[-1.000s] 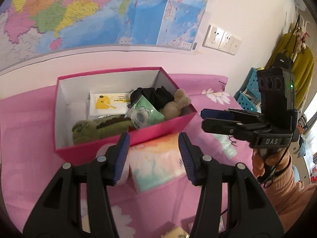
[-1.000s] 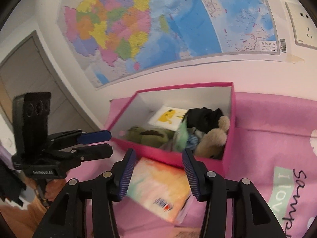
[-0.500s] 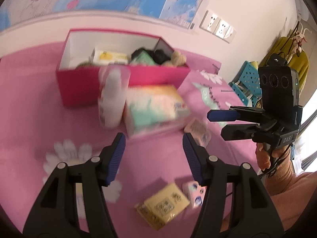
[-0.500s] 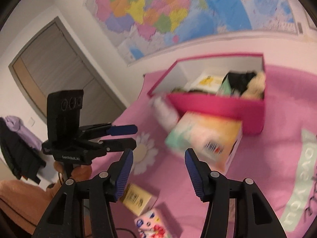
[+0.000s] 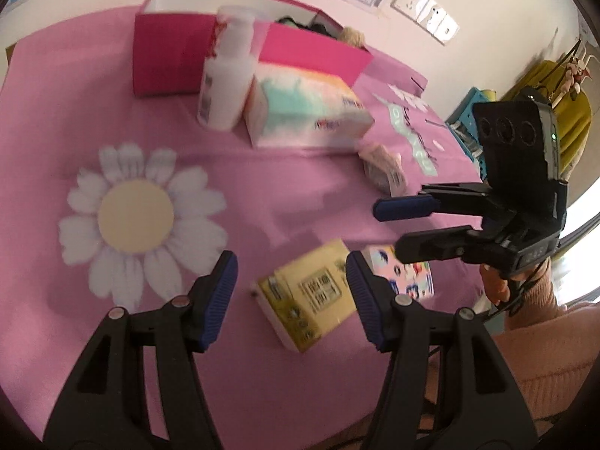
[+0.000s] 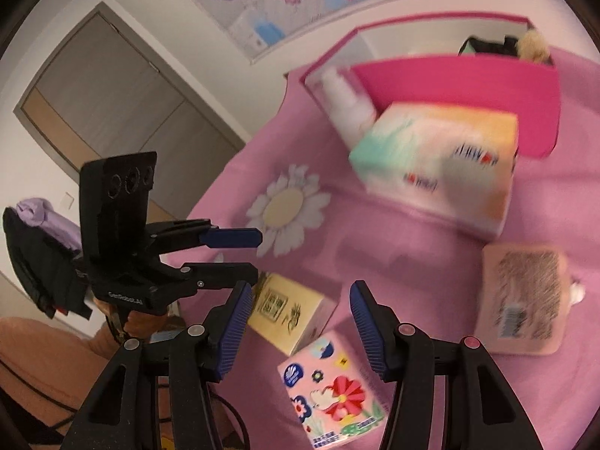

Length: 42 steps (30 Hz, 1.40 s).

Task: Organize soft objects
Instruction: 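Grasp the cream-coloured small box with the right tool, then carry the cream box over the pink box and lower it inside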

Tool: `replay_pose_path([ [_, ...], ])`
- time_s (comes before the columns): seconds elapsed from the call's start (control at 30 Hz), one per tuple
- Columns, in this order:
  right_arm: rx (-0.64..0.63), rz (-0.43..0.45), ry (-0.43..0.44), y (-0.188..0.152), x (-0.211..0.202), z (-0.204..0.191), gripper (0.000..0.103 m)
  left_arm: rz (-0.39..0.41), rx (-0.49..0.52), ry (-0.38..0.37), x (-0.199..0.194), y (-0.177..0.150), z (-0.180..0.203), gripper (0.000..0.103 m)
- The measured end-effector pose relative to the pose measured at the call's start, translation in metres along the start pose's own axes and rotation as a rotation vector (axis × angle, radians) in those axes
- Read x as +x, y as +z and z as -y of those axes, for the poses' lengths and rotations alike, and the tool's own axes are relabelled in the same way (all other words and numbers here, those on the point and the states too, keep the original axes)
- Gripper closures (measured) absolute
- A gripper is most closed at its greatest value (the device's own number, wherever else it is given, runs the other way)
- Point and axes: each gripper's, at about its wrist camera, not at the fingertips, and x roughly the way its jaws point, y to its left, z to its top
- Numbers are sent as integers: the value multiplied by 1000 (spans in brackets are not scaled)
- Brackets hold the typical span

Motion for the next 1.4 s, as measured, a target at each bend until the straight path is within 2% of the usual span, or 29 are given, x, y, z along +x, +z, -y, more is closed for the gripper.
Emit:
replay_pose_path([
  [0.4,-19,-74,-21,-15,31,-5,48,-69,-6,-56,4,-28,7,44],
  [0.5,-37,-87,-36,-16,39,-9,55,-80,-7,-52,8,-32,8,51],
  [0.63,-50,-104,-56,-19,48,-11,61,-74,-25,-65,7,-31,4,54],
  [0.77,-31,-91,-55,-17,48,-9,65,-68,-31,-66,5,-29,4,54],
  [1.4,-50,46,-45,2,4,-25,65,46,2,-56,-21,4,10,54],
])
